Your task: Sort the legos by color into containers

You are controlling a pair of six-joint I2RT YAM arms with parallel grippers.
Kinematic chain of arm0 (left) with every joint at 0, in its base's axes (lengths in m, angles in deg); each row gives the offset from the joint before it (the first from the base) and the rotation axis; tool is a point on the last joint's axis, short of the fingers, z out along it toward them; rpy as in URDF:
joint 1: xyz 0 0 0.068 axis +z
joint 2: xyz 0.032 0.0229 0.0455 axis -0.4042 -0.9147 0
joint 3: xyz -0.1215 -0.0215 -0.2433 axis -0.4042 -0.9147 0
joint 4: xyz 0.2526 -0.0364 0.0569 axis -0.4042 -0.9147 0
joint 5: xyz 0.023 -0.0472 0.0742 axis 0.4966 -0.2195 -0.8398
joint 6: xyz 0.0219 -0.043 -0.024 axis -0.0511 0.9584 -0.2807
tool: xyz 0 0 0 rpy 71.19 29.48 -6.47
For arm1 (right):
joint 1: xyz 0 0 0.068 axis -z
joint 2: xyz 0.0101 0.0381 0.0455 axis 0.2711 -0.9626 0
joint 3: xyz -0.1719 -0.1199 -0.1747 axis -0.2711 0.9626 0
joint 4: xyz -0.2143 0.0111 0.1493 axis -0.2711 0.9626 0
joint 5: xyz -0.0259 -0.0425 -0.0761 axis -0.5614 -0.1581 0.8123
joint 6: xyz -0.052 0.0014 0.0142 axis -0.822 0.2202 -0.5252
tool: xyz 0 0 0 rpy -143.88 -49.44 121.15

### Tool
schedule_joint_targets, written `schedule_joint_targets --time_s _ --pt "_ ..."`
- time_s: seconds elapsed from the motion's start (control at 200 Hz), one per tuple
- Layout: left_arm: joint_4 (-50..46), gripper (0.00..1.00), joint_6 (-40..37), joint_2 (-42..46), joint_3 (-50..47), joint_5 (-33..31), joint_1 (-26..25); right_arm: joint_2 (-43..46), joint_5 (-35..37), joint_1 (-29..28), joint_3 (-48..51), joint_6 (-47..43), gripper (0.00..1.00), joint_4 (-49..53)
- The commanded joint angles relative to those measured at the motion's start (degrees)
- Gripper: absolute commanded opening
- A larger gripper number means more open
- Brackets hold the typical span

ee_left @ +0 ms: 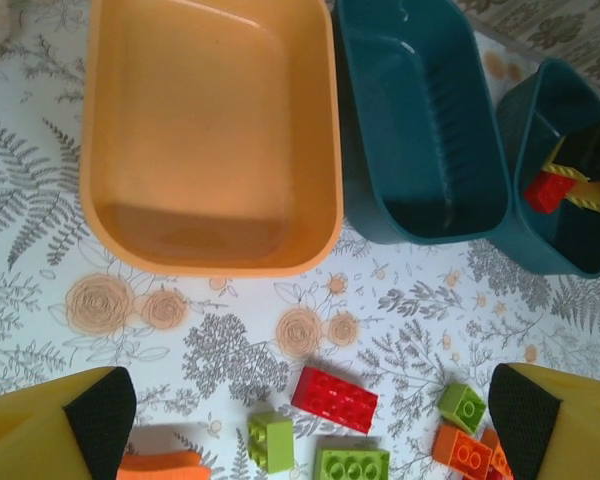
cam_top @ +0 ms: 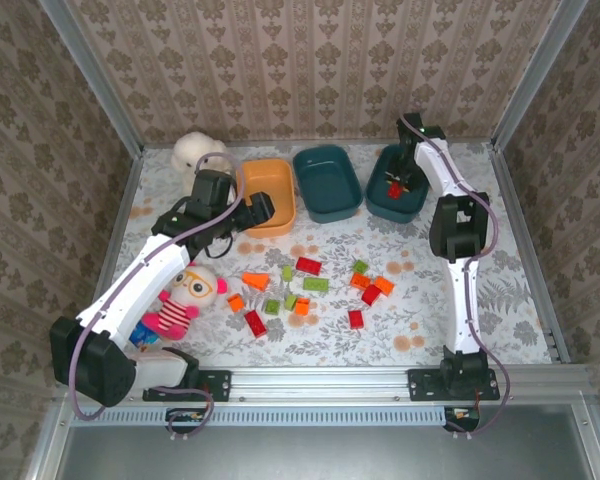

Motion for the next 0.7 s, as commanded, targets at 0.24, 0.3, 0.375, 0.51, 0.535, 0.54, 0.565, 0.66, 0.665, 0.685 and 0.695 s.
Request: schedule_joint_targets --time_s 0.24,0.3,0.375,0.51,0.535,0.54,0.565,0.66,0.665,0.685,0.695 --pt "-9.7 0.8 14.9 1.1 -4.3 -3.2 -1.4 7.8 -2.1 -2.0 -4.4 -4.1 0.66 4.1" --pt "-10.4 0.76 20.3 0.5 -5.7 -4.2 -2.5 13.7 -1.5 -3.7 -0.9 -4.9 0.66 2.0" --pt "-11.5 0.75 27.9 -0.8 -7.0 -6.0 -4.1 24.2 -2.1 -7.1 10.1 -5.8 0.66 -6.3" --pt "-10.7 0.75 41.5 -4.5 -9.4 -5.9 -4.7 43.3 -5.4 -15.8 33.2 -8.1 0.69 -23.3" --pt "-10.3 0.75 43.2 -5.2 -9.5 -5.9 -4.8 47.1 -6.8 -17.2 38.3 -8.2 0.7 -27.4" --pt "-10.3 0.75 43.5 -5.4 -9.5 -6.0 -4.8 47.7 -7.1 -17.5 39.2 -8.3 0.71 -28.2" --pt "-10.3 0.75 45.2 -6.3 -9.3 -6.0 -4.9 51.2 -9.1 -18.8 44.4 -8.1 0.72 -32.7" --pt "-11.0 0.75 50.1 -10.1 -7.7 -6.1 -5.2 61.3 -15.4 -22.2 58.5 -5.1 0.74 -42.5" --pt "-11.2 0.75 50.3 -10.3 -7.5 -6.2 -5.2 61.8 -15.6 -22.2 59.2 -4.9 0.74 -42.7" --pt "-11.6 0.74 51.2 -11.1 -7.0 -6.1 -5.3 63.0 -16.7 -22.7 61.4 -4.1 0.74 -43.6" --pt "-11.8 0.74 51.7 -11.5 -6.8 -6.1 -5.4 64.1 -17.2 -22.9 62.4 -3.9 0.74 -44.1"
